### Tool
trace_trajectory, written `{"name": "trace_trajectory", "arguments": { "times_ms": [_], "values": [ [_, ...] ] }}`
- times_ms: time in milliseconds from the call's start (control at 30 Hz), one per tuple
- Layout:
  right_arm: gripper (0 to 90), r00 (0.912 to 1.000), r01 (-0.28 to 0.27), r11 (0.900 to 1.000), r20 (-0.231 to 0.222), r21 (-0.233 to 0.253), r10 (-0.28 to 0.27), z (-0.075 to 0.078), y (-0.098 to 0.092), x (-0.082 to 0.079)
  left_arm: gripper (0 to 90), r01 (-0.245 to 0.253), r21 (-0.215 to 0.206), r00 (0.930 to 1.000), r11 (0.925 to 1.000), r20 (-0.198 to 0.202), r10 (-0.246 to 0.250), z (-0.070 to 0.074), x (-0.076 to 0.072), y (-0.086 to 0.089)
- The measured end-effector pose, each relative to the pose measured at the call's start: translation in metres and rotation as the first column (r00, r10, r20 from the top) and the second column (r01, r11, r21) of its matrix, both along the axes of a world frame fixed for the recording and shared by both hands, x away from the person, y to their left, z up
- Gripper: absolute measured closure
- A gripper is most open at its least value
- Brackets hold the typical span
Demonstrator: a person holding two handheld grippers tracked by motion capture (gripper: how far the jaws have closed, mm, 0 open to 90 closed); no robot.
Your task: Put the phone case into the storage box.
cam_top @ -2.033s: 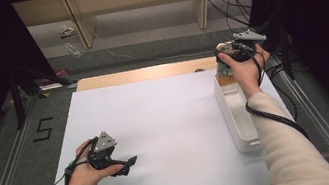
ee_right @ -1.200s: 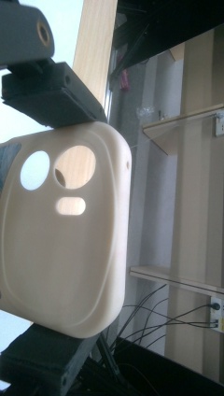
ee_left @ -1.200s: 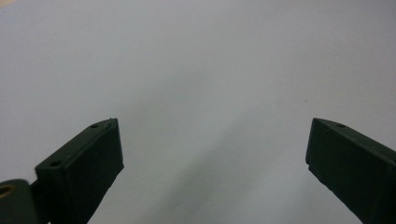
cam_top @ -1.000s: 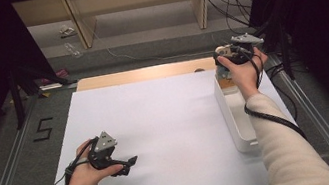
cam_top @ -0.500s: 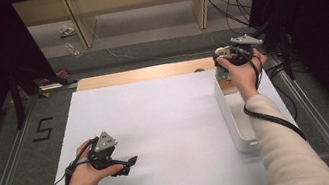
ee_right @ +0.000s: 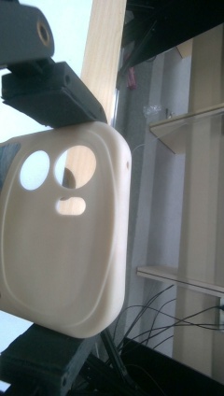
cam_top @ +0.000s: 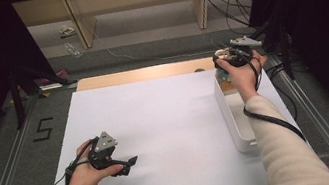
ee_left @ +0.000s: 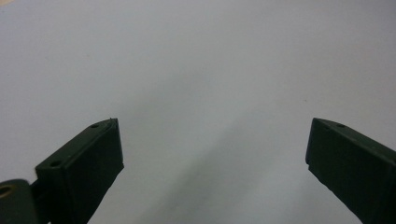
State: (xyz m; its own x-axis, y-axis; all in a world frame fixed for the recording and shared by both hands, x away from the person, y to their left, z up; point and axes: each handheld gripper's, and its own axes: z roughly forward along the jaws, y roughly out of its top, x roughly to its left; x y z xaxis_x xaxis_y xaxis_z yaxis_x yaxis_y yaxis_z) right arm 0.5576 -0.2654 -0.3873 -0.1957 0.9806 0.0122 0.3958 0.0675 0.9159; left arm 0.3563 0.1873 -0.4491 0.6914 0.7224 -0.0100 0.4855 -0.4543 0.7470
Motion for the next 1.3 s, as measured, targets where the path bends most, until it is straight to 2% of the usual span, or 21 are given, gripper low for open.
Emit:
{"name": "trace_trajectory", "arguments": {
  "times_ms": [833, 1300],
  "values": [
    [11.9, 0.9997, 0.005, 1.000, -0.022, -0.003, -0.005, -0.013, 0.000, -0.001, 3.5, 0.001, 0.001, 1.0000, 1.0000, -0.002, -0.001, 0.000, 0.000, 0.000],
    [11.2, 0.9999, 0.009, 1.000, -0.013, 0.004, -0.009, -0.015, 0.000, -0.001, 3.5, 0.002, 0.002, 1.0000, 1.0000, -0.002, -0.002, -0.001, 0.000, -0.001]
  ]
}}
